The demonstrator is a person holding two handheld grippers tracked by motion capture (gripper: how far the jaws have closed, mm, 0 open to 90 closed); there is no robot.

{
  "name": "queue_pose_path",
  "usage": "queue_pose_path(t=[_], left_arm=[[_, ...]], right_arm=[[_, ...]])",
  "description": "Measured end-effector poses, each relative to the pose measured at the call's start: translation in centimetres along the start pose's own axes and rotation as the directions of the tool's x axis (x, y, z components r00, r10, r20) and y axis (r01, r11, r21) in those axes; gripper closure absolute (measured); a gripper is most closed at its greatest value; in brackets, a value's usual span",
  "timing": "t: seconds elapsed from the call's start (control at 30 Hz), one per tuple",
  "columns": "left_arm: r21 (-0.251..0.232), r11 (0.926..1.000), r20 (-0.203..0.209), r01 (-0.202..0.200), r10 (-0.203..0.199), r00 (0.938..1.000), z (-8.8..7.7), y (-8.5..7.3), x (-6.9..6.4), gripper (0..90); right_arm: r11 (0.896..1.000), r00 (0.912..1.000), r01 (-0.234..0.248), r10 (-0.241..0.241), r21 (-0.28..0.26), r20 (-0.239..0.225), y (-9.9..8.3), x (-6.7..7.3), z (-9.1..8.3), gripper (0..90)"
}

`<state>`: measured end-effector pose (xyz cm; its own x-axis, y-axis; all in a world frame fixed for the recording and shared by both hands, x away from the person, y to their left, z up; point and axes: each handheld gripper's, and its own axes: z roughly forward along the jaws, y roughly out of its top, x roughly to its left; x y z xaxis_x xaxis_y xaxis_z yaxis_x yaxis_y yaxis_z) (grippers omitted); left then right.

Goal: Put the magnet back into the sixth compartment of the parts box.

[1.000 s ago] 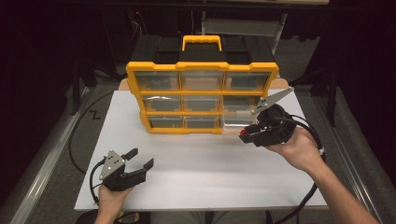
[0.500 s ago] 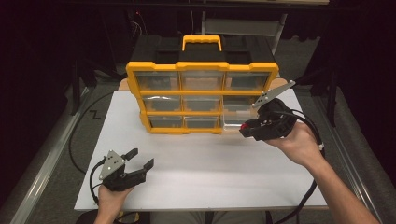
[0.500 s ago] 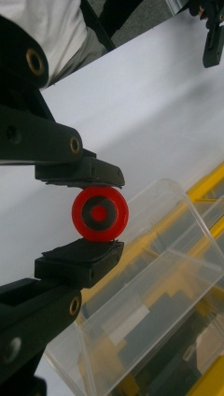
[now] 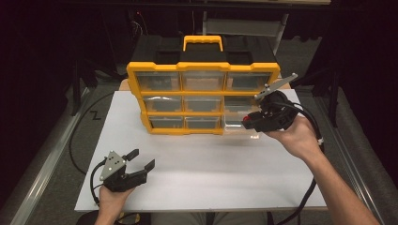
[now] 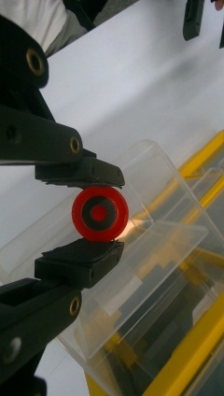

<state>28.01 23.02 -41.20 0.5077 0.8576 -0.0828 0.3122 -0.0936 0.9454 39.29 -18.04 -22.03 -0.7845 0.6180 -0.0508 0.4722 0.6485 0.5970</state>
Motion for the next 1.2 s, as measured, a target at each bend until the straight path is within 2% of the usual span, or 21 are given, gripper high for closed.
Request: queue_pose_path(t=[0.63, 1.2], left_arm=[[0.007, 1.0, -0.001, -0.004, 0.004, 1.0, 0.1, 0.0, 0.0, 28.1], [0.001, 1.0, -0.001, -0.002, 0.002, 1.0, 0.0, 0.0, 0.0, 28.6]], right_arm=[[0.996, 0.9952, -0.083, 0.083, 0.008, 0.052, 0.1, -2.0, 1.0, 64.8], [0.993, 0.9919, -0.113, 0.111, 0.043, 0.062, 0.1, -2.8, 2.0, 64.3]])
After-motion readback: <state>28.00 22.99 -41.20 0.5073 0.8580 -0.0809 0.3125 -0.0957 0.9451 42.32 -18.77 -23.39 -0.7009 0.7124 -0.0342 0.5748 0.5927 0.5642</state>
